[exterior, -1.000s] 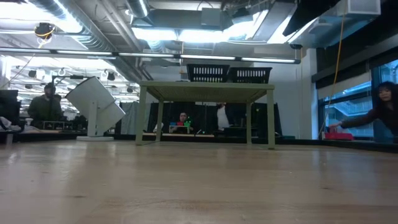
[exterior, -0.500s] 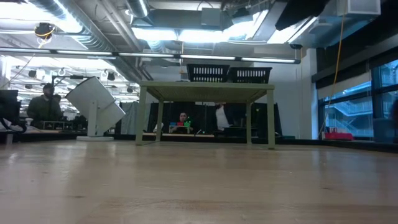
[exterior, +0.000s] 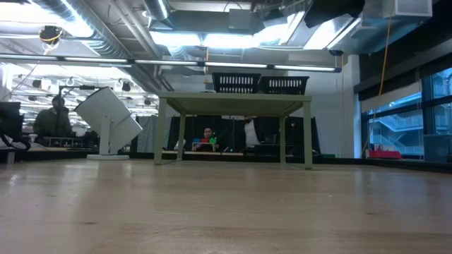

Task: Pick & Place Office Desk Supplies
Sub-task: Put the black bin on the shelf

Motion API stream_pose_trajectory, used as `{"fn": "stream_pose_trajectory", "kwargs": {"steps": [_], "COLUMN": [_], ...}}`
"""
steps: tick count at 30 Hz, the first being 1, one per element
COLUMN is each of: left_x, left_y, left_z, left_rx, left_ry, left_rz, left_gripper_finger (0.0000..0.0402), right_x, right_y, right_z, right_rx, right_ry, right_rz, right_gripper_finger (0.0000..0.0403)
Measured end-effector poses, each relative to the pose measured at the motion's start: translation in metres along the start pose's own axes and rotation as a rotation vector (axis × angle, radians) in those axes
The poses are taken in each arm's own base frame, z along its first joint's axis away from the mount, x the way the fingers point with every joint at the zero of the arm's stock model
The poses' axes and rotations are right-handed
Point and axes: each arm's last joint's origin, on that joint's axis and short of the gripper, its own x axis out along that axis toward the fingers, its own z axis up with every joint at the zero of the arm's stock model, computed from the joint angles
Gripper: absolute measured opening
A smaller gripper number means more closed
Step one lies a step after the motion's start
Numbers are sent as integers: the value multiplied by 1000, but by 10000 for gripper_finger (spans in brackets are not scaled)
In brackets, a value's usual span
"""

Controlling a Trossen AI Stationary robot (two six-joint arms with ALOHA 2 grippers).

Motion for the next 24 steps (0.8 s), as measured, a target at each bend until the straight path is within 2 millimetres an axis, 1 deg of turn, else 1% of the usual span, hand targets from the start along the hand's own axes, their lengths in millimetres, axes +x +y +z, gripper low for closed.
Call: {"fn": "stream_pose_trajectory", "kwargs": {"steps": [16, 21, 24], "left_x": [0, 1, 7], "left_y": [0, 0, -2], "left_z": [4, 4, 2], "left_rx": [-35, -37, -30], "left_ry": [-135, -138, -124], "left_rz": [18, 21, 36], "left_gripper_finger": [99, 99, 98], "right_x": [0, 0, 0], "right_y": [0, 0, 0], "right_z": [0, 0, 0], "right_rx": [-5, -5, -3], "right_ry": [0, 0, 0], "right_rz": [0, 0, 0], "right_gripper_finger": [115, 115, 115]}}
